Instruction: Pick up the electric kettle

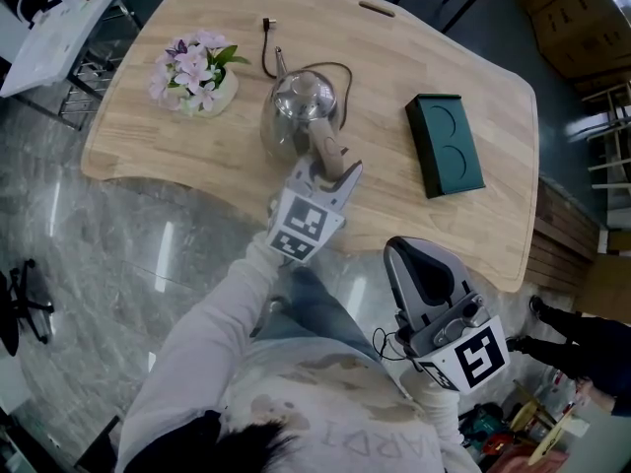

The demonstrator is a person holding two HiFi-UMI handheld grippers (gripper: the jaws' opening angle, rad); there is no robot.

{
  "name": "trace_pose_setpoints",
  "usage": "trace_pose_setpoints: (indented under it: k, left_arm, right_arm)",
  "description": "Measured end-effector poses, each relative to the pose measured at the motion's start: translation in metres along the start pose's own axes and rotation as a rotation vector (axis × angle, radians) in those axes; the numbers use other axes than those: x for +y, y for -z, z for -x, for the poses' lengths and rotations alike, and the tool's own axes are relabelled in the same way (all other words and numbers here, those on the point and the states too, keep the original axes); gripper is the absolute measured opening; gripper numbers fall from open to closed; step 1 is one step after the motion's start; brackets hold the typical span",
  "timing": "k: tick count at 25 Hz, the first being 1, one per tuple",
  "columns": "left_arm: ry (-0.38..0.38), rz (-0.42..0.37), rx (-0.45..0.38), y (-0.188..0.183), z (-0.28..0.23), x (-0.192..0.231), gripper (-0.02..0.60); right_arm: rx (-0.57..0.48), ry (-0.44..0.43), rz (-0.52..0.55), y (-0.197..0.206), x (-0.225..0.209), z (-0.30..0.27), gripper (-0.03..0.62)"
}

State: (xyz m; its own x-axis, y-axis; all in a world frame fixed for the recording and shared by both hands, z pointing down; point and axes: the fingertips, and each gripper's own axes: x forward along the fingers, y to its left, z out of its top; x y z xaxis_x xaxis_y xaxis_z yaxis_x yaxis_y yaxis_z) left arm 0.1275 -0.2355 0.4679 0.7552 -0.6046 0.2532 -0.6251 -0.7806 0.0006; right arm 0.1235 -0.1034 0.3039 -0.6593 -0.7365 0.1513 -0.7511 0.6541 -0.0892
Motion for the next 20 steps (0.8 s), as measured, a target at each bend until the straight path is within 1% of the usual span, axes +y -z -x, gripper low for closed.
trace_pose_setpoints:
  k: [8, 15, 20]
  left_arm:
    - [0.08, -0.111, -0.037, -0.039, 0.027, -0.021, 0.118]
    - [0.136, -0.144, -0.065, -0.071, 0.071, -0.048, 0.118]
    - [0.154, -0.183, -0.089, -0.092, 0.118, -0.071, 0.118]
  right_arm:
    - [-0.032, -0.026, 0.013, -0.01, 0.016, 0.004, 0.018]
    - [-0.066, -0.043, 0.031, -0.02, 0.042, 0.017, 0.018]
    - [-0.093, -0.063, 0.04, -0.025, 0.071, 0.03, 0.018]
